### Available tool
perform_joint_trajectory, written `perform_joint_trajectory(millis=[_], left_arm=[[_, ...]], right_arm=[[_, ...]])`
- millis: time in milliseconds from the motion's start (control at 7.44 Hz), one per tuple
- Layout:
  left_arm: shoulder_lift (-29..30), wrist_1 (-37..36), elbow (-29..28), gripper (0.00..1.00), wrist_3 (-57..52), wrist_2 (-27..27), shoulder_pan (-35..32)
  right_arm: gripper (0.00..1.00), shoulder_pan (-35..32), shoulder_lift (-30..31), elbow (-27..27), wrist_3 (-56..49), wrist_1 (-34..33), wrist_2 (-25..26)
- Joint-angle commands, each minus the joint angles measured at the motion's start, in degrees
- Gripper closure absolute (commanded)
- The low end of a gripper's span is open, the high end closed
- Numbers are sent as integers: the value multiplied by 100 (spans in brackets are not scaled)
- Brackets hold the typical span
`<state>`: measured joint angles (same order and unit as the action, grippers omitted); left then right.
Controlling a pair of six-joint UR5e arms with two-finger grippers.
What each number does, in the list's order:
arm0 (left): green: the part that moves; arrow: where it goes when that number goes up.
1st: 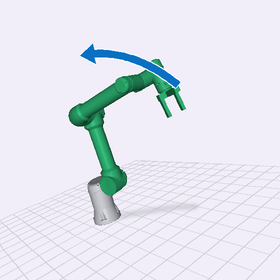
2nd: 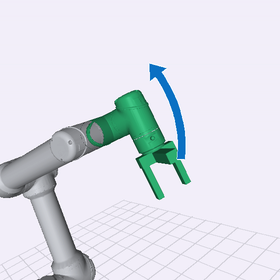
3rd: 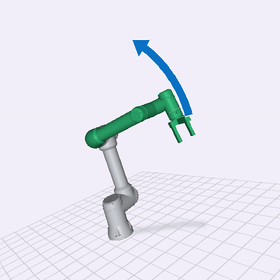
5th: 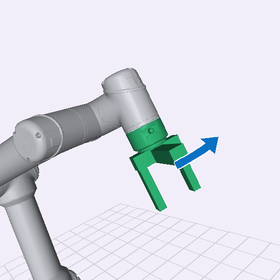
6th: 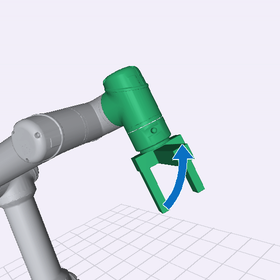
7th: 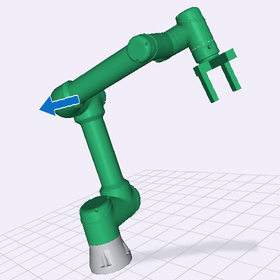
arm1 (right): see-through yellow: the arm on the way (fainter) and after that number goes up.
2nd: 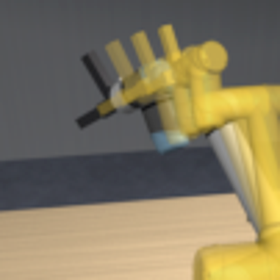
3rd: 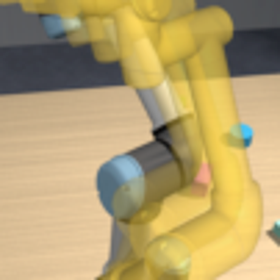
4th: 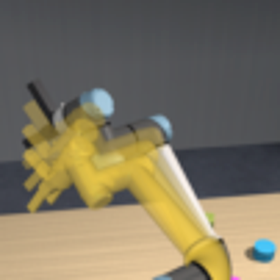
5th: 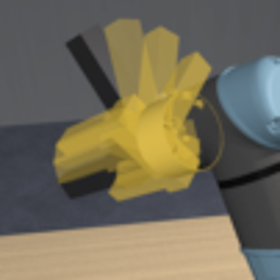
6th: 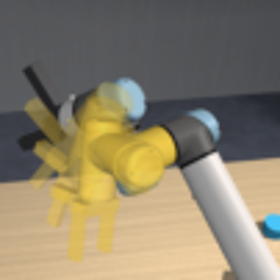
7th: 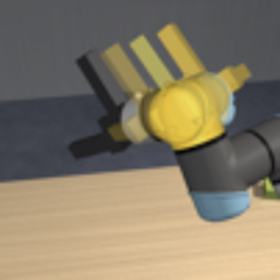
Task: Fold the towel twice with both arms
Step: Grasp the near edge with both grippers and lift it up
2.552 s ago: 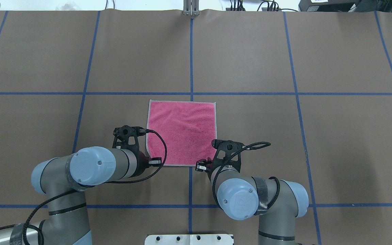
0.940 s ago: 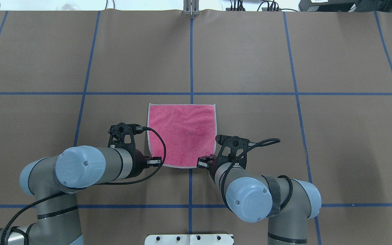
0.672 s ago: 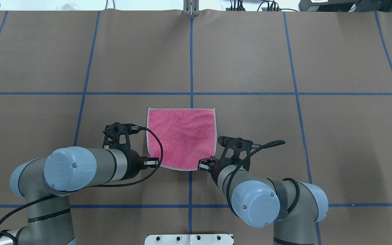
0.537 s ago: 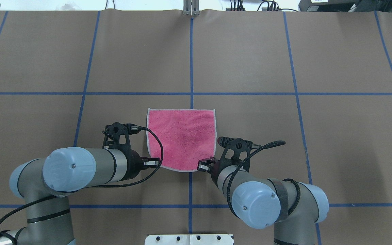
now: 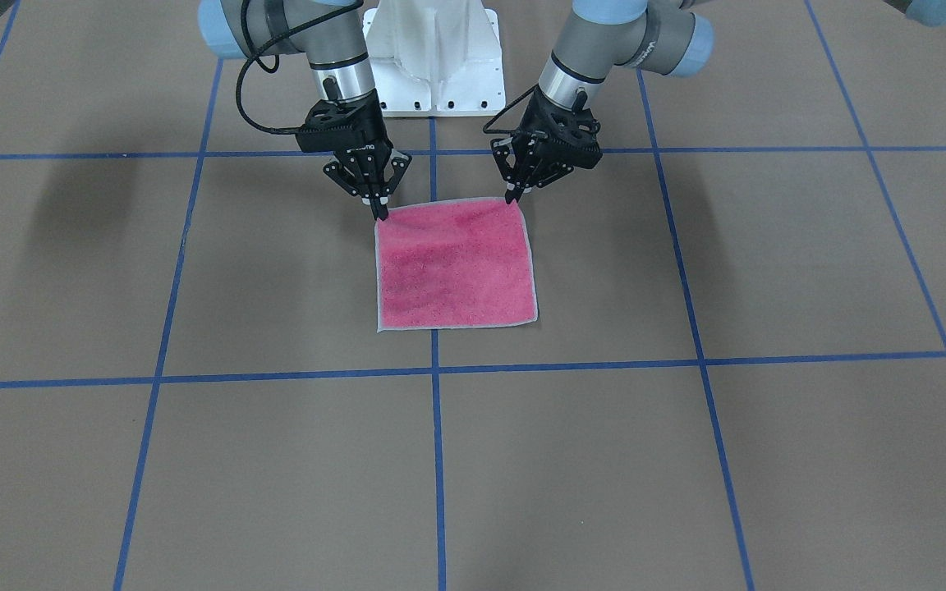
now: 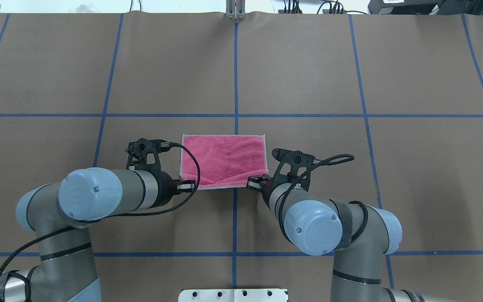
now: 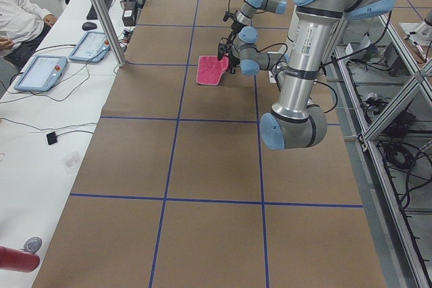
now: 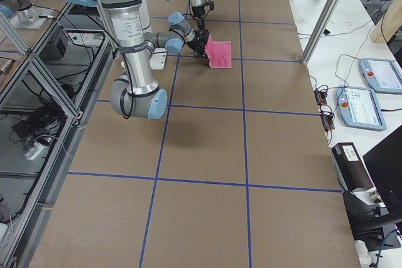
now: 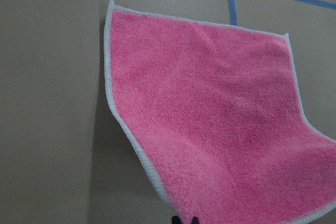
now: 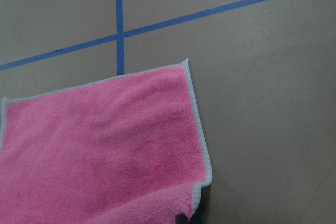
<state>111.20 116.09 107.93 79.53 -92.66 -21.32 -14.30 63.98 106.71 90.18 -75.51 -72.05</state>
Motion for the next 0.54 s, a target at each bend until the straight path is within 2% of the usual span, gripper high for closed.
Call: perform_joint_trajectory(millis=[0,403], left_arm=[[269,-8,-297,100,9,2,-171],[332,-8,-386,100,-17,-16,-408]], right_arm=[[100,-160,-167,-159,18,1,-11],[100,-318,-176,-177,-9,-7,-19]])
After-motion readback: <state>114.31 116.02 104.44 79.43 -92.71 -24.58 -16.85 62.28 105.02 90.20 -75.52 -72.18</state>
